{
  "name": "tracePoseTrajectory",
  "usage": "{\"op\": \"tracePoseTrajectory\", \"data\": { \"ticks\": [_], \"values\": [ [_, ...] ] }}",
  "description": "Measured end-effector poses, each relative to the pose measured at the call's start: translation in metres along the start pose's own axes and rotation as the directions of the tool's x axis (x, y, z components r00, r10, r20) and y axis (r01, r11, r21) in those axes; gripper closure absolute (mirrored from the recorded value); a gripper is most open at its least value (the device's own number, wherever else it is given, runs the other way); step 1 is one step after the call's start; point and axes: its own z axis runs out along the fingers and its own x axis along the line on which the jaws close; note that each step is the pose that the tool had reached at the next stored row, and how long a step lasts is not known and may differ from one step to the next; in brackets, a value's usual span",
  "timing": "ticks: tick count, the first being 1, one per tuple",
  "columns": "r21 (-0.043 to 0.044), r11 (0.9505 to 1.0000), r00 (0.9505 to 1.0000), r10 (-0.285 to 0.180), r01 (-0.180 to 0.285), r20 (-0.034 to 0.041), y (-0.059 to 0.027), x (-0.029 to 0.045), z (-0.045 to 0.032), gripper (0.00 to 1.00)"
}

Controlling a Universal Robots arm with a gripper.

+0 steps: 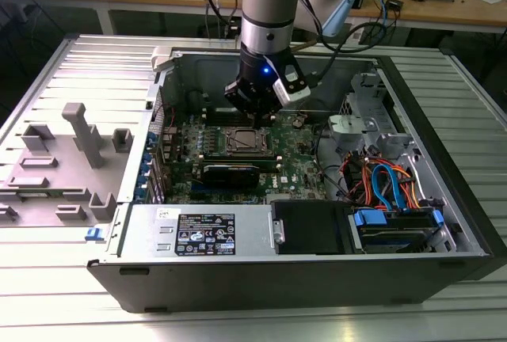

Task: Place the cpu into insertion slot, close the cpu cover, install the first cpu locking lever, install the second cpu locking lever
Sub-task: 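Install the second cpu locking lever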

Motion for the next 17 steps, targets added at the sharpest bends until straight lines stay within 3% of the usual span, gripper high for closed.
{"op": "tracePoseTrajectory", "data": {
  "ticks": [8,17],
  "values": [
    [0.0,1.0,1.0,0.0,0.0,-0.0001,-0.0084,0.0003,0.0,0.89],
    [0.0,1.0,1.0,0.0,0.0,-0.0001,-0.0094,0.0003,0.0,0.89]
  ]
}}
